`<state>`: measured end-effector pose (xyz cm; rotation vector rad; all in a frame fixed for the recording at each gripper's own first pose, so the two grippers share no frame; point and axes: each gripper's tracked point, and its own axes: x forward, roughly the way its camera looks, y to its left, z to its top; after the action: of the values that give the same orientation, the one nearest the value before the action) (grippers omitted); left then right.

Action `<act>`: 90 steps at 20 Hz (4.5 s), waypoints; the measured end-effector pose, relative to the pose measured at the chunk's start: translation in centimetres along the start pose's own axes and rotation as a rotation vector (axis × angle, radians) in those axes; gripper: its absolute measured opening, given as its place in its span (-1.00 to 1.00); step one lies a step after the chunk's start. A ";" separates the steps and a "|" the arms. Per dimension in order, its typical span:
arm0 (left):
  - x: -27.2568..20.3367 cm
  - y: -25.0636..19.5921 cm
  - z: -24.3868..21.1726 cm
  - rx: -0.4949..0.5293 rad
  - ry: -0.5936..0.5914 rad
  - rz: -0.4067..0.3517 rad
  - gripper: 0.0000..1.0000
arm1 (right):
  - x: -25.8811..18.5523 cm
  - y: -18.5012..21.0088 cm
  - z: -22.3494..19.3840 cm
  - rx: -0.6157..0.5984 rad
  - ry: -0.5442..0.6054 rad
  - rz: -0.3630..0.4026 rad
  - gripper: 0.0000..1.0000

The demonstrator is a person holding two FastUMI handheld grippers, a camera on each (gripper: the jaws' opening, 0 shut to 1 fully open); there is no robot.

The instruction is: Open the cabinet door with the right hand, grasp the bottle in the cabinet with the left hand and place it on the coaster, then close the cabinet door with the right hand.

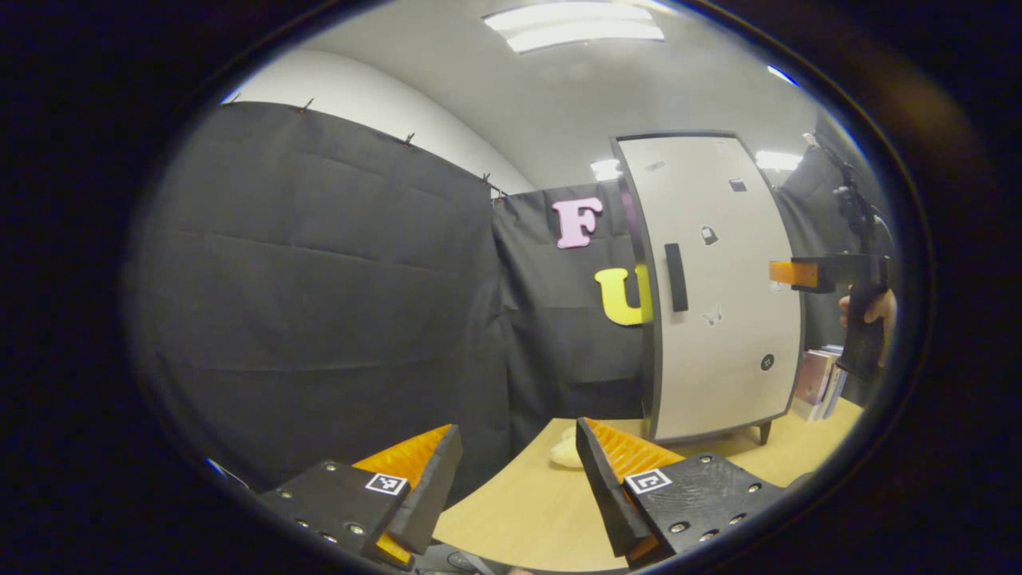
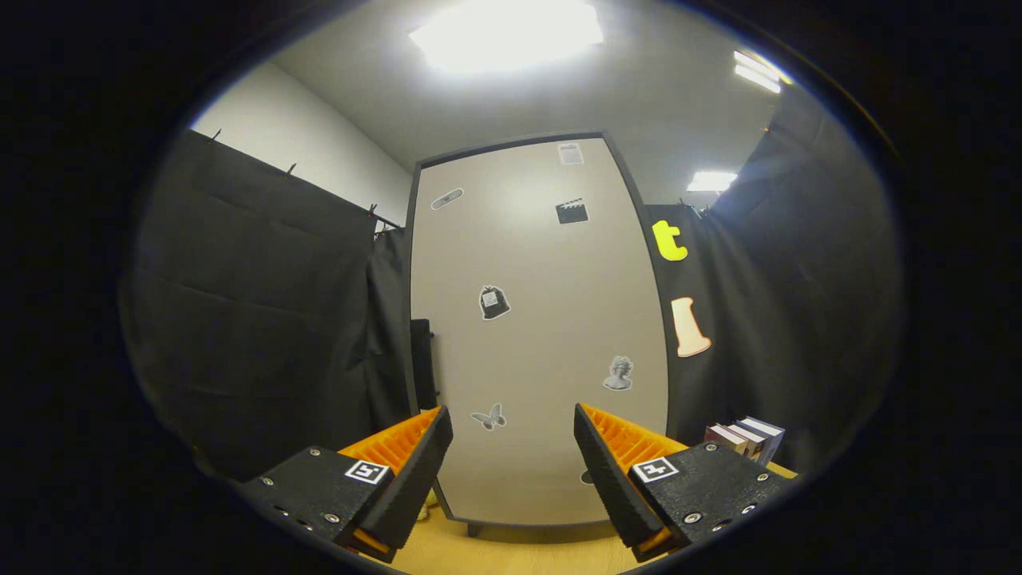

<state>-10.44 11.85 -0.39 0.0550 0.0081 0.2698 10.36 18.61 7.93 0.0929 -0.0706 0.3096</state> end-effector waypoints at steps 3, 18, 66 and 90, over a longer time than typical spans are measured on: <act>-0.4 1.4 -0.7 -0.007 0.017 0.021 0.66 | 2.9 2.5 0.0 0.012 0.006 0.043 0.89; 0.9 9.2 -2.7 -0.019 0.040 0.109 0.66 | 15.7 10.6 -0.5 -0.078 0.034 0.028 0.47; 4.6 -15.8 3.4 -0.086 -0.061 -0.369 0.66 | -2.6 2.3 3.6 -0.037 0.231 0.230 -0.63; 5.7 -33.6 6.3 -0.107 -0.016 -0.474 0.76 | -10.3 -14.5 4.0 -0.067 0.183 0.139 -0.77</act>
<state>4.11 -19.26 4.06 -0.0514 -0.0090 -0.2045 4.84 1.33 9.83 -0.0070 0.0947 0.4527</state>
